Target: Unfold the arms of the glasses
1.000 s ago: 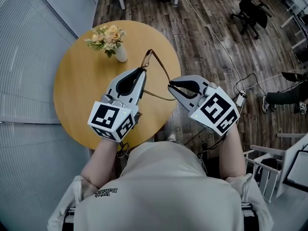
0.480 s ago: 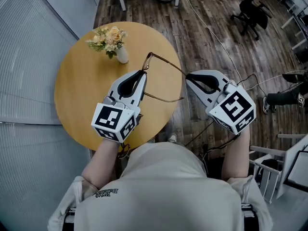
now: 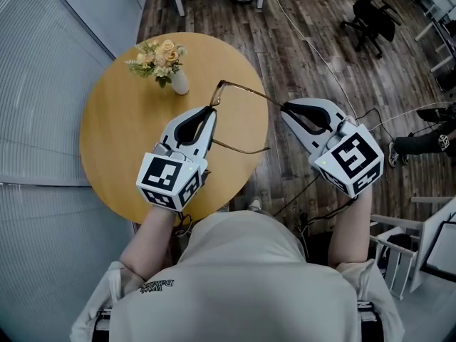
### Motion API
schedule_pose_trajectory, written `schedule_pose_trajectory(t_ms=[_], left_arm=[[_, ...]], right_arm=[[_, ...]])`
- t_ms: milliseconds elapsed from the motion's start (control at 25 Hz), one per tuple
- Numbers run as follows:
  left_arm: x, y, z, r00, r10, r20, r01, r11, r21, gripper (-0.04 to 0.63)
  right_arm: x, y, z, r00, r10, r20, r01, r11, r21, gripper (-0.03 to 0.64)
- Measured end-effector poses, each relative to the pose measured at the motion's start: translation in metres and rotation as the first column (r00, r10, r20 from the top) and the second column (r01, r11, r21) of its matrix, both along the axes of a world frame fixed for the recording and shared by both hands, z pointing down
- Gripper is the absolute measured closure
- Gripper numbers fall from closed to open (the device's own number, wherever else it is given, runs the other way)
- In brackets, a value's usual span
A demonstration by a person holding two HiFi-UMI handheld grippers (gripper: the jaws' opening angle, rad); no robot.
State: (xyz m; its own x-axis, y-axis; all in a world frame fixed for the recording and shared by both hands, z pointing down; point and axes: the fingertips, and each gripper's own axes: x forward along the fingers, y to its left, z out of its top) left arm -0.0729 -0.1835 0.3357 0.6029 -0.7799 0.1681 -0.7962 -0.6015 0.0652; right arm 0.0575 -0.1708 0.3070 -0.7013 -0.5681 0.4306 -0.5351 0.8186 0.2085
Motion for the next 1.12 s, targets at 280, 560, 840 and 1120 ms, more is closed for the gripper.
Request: schedule_pose_trajectory(t_ms=[280,560,840,1120], left_arm=[[-0.010,-0.012,-0.020,0.998,-0.050,-0.048,0.052,0.998,0.036,0.551],[-0.026,-0.025,-0.047,0.992,-0.104,-0.069,0.111,0.989,0.101,0.551],[-0.045,-0.028,-0.079,0.985,-0.143,-0.098,0.158,0.973,0.166,0.551],[-0.056,-0.021,-0.110,0.977,-0.171,-0.126,0.198,0.949,0.245,0.551]], right_arm=[[-0.008,-0.002,-0.004,0.999,0.018,0.028,-0.018,1.000,0.013,0.574],[-0.011,-0.005,-0.022,0.998,0.026,0.056,-0.030,0.997,0.064,0.574],[0.006,-0.014,-0.056,0.978,0.131,0.161,-0.153,0.979,0.134,0.574],[0.039,-0.016,-0.102,0.907,0.236,0.350,-0.318,0.927,0.200,0.575]])
